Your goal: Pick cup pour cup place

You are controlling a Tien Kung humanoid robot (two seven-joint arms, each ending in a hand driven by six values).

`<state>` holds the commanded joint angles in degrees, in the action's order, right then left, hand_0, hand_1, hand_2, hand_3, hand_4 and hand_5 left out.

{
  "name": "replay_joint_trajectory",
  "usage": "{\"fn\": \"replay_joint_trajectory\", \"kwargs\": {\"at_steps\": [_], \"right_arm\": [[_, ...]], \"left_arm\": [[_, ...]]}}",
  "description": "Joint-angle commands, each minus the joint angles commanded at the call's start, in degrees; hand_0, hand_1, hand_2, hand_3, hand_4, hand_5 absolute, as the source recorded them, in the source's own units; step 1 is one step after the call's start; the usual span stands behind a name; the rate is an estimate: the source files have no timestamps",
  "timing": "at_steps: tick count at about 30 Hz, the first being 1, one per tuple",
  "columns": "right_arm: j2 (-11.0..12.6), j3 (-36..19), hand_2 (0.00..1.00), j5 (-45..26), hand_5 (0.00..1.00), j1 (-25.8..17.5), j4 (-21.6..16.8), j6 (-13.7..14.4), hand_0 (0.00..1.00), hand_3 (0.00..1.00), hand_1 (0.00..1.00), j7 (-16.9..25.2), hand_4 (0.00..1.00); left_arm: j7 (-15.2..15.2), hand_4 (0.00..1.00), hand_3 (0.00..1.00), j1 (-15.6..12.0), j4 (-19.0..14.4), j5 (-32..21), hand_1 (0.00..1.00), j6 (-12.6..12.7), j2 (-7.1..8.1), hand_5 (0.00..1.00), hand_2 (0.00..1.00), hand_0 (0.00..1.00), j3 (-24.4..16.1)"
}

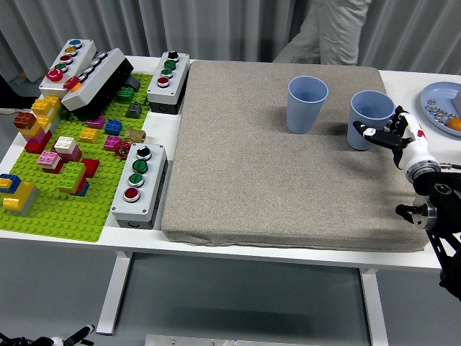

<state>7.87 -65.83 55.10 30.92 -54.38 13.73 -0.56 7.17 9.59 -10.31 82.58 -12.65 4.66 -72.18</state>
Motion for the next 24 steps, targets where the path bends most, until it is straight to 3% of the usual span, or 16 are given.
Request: {"fn": "replay_joint_trajectory", "kwargs": {"at_steps": [7,8,13,14,24], "right_arm": [[0.15,-0.64,0.577,0.22,0.036,-0.15,-0.07,-1.93,0.823,0.673,0.681,-0.17,0.685],[0.16,-0.68,0.700,0.27,0.077,-0.16,-0.08,-2.19,0.881,0.789,0.766,-0.19,0.705],[0.23,-0.96,0.700,0.48,0.077,-0.06,-0.08,-2.80,0.881,0.789,0.766,-0.34,0.705],[0.24,-0.99,0.790,0.51,0.127,-0.05,-0.09,-2.82,0.937,0.845,0.817,-0.40,0.747],[0.29,-1.30,0.793,0.11,0.126,-0.14,-0.24,-3.10,0.939,0.848,0.820,-0.59,0.744]], "left_arm": [[-0.02,0.596,0.792,0.02,0.00,0.00,0.857,0.01,-0.03,0.998,0.897,0.841,-0.01],[-0.02,0.596,0.791,0.01,0.00,0.01,0.858,0.01,-0.03,0.998,0.897,0.841,-0.02],[-0.05,0.596,0.791,0.13,0.00,0.05,0.858,0.02,-0.03,0.998,0.897,0.841,-0.05],[-0.05,0.595,0.790,0.14,0.00,0.06,0.858,0.02,-0.02,0.998,0.897,0.841,-0.05],[0.00,0.595,0.790,0.19,0.00,0.25,0.857,-0.02,-0.05,0.998,0.896,0.841,-0.21]]}}
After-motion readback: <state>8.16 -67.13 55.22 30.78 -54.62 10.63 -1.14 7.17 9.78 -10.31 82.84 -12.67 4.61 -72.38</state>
